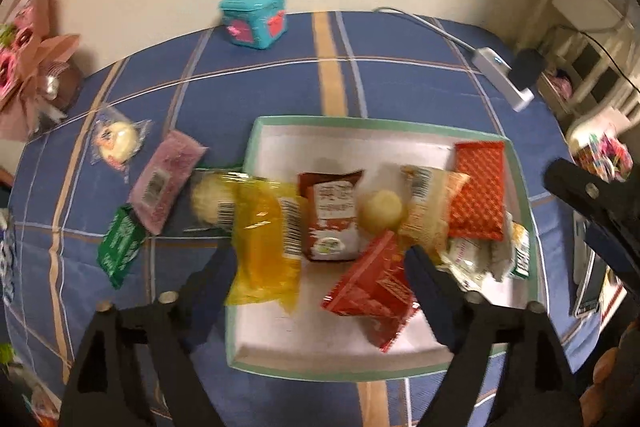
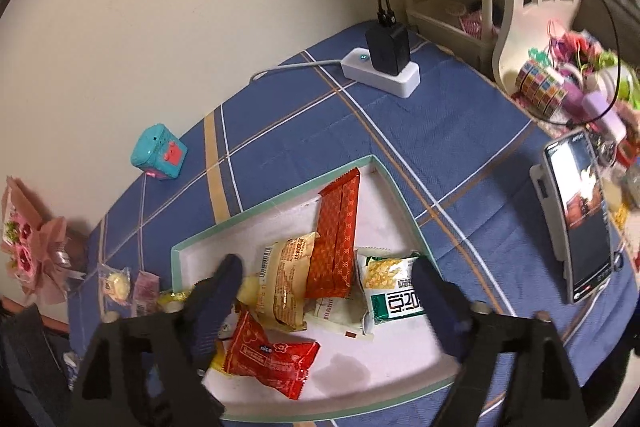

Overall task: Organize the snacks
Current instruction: 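Carry both red packets over the white tray and open both tools, then withdraw both tools from the tray toward the green and pink packets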

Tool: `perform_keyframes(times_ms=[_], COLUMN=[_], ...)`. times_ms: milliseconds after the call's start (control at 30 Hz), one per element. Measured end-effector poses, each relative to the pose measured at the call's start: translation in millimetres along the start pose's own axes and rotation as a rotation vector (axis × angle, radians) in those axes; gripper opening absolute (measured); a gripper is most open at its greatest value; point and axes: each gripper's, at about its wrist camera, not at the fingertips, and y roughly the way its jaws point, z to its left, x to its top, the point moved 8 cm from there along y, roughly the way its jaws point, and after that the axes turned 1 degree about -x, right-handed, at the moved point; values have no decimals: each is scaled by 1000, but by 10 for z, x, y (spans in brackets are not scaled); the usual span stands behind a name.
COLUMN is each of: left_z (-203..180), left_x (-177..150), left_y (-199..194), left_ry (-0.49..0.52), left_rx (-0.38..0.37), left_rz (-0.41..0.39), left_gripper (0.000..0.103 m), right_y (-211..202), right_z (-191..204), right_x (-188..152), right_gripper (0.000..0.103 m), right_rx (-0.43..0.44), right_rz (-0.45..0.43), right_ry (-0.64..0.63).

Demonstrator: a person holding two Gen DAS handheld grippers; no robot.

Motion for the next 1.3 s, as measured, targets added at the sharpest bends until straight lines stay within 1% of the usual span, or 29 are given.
perform_keyframes(times_ms=[67,133,167,200,233,333,467,633,700,800,900,1033,1167,1300], left_z=[127,265,337,412,494,690,926,1165,1243,1330,1374,1407,1489,1606], left_x=[19,34,40,48,61,95,121,151,165,180,178,161,158,148], left_y=[4,5,-5,-16,-40,-103,-181,-282,-325,-384,-402,-395,-409,-434], left_ry=[-30,-65,-83,-101,-118,-152,-204,-226,-230,-239,-249,-259,-272,-292], left_rx=[19,44,64,79,94,117,118,141,151,151,129,97,98,101], left_rz=[3,4,-1,-8,-25,-56,-82,-112,-125,-141,-145,-141,-143,-147], left_gripper=[87,88,91,97,98,98,98,98,98,98,98,98,98,98], right_y=[-22,-47,-58,-74,-85,-126,-177,-212,-200,-168,-129,-114,-93,-94], right_z=[28,64,81,108,127,208,321,444,482,533,572,659,767,863], right_x=[-9,-20,-22,-27,-27,-31,-32,-59,-82,-130,-168,-202,-254,-285], right_gripper=[103,103,103,103,103,103,103,103,103,103,103,103,103,103], right_rx=[-13,-31,-38,-46,-48,-43,-27,2,28,46,35,65,127,135], right_rz=[-7,-14,-17,-23,-27,-42,-59,-64,-55,-38,-27,-21,2,1], right_ry=[-22,-51,-63,-79,-88,-119,-151,-166,-154,-152,-162,-162,-136,-151])
